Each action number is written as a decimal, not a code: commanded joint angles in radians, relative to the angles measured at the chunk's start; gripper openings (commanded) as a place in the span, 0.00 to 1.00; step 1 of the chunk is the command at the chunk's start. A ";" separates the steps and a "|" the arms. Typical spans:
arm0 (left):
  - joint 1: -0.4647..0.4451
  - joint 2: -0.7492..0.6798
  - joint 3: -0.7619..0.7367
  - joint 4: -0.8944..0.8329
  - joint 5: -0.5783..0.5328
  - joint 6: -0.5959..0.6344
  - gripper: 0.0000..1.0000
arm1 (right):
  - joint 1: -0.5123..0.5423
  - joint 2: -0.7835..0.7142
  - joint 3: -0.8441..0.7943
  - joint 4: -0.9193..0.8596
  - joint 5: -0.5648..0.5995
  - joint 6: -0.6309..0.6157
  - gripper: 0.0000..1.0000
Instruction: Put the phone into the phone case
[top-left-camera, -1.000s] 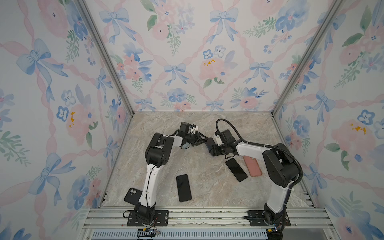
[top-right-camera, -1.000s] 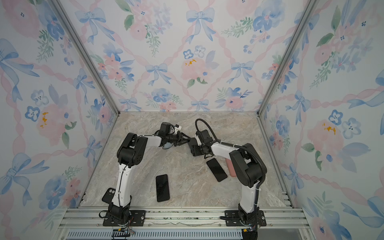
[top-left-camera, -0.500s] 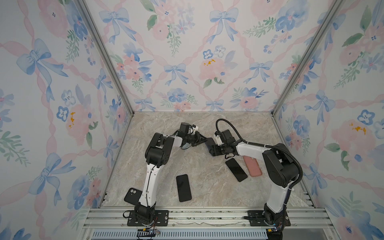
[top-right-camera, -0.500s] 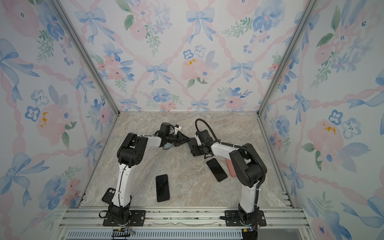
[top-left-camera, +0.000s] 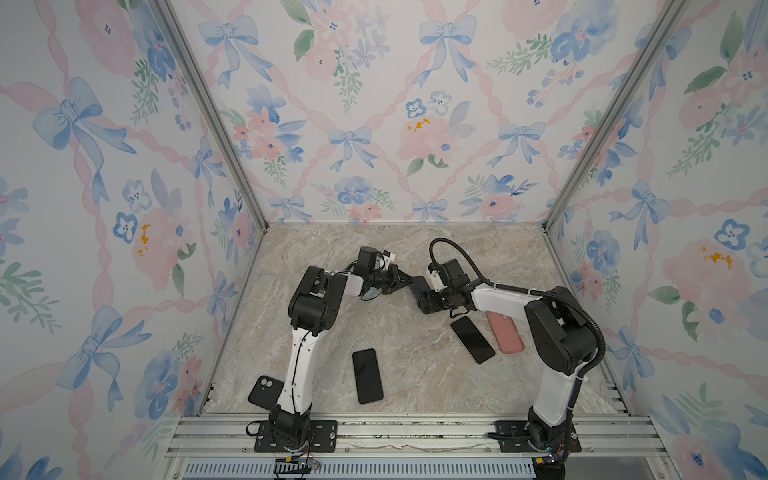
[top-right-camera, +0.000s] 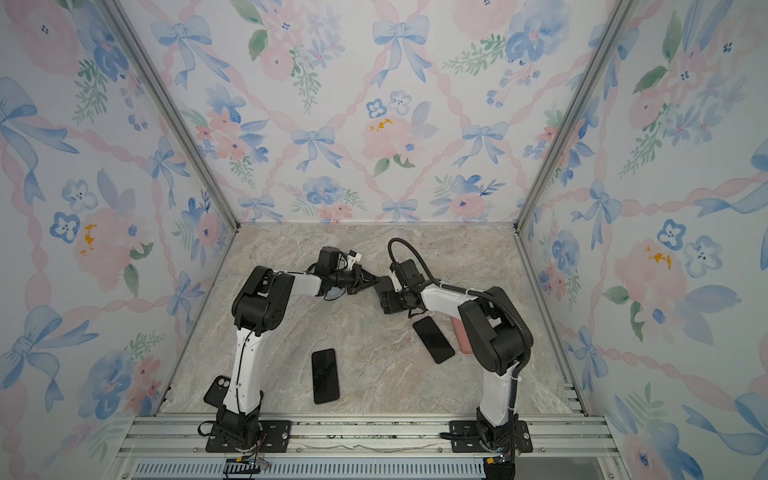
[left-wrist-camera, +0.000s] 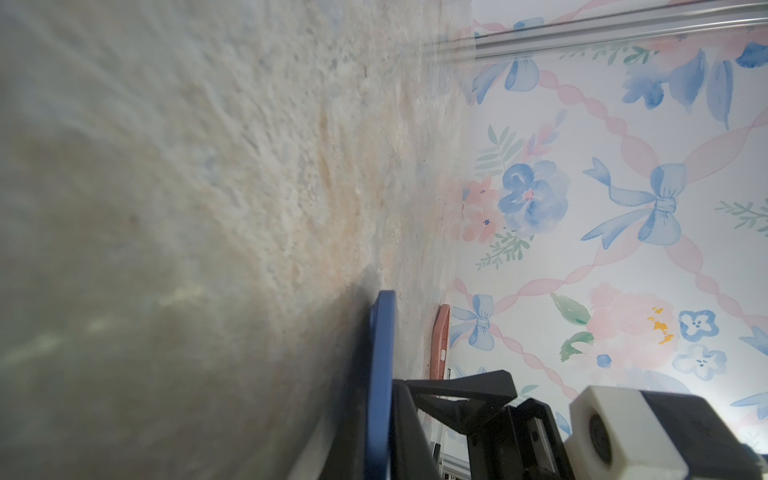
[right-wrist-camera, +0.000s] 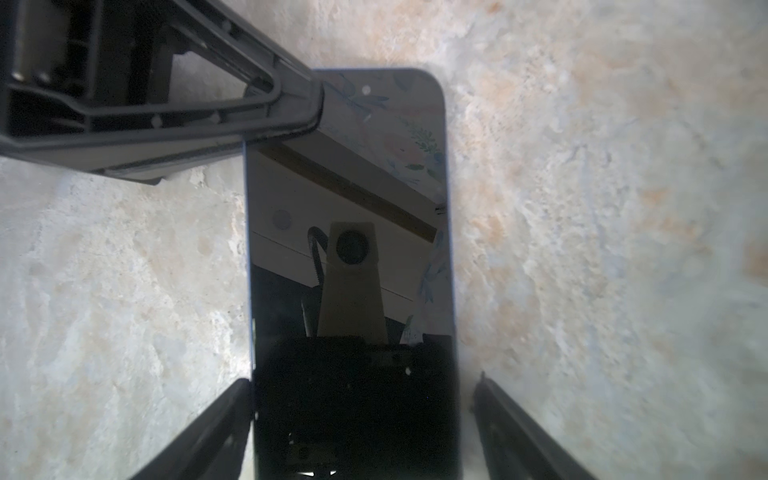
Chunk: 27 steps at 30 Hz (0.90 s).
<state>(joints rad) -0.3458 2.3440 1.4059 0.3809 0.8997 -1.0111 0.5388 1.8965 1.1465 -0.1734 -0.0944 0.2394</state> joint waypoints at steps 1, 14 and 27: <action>0.010 0.000 -0.040 -0.042 -0.021 0.014 0.10 | 0.007 -0.034 0.005 -0.063 0.043 -0.003 0.93; 0.017 -0.102 -0.141 0.172 -0.019 -0.141 0.00 | 0.003 -0.267 -0.049 -0.076 0.054 0.215 0.90; 0.063 -0.239 -0.319 0.556 -0.093 -0.433 0.00 | -0.019 -0.570 -0.379 0.349 -0.058 0.818 0.84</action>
<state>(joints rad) -0.2867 2.1609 1.1061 0.7708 0.8181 -1.3422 0.5308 1.3487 0.8169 0.0021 -0.1055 0.8478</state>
